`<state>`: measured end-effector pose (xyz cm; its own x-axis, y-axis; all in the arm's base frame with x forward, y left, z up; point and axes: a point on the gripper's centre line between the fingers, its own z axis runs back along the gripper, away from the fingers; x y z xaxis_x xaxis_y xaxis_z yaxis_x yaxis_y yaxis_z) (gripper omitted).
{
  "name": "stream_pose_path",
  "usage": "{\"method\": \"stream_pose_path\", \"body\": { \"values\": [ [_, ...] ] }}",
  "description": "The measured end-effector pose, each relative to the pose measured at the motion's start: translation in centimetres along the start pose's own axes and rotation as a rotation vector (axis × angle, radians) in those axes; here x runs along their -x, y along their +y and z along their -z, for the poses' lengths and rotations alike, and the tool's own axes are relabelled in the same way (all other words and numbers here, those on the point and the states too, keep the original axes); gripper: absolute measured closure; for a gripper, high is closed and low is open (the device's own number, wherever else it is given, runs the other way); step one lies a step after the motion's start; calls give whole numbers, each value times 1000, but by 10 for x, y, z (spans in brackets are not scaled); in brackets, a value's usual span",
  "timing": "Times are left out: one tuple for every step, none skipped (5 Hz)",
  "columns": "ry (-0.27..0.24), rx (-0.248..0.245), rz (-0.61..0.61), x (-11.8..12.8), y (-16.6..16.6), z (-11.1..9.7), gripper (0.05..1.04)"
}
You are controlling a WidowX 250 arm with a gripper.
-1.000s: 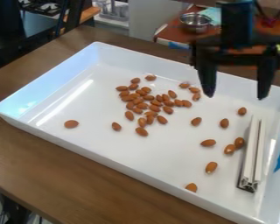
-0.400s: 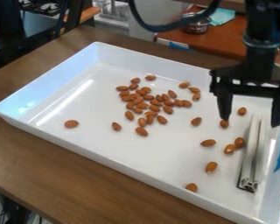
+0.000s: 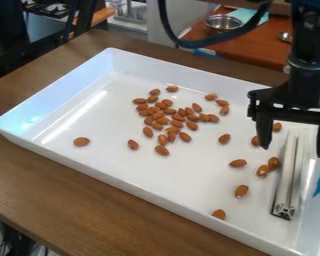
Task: Sweep into pile
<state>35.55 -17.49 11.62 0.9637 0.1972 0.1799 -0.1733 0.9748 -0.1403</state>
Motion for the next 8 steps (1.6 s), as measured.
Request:
{"method": "stream_pose_path", "body": {
  "values": [
    [4,-13,10,5,0,6,84],
    [-8,-21,-2,3,1,8,84],
    [-2,-37,2,6,-1,15,84],
    [0,-53,0,7,0,23,127],
    [6,-72,5,9,3,29,398],
    [9,-65,23,9,4,30,685],
    [29,-67,25,9,17,29,711],
    [44,-79,41,3,41,27,711]
  ]
}}
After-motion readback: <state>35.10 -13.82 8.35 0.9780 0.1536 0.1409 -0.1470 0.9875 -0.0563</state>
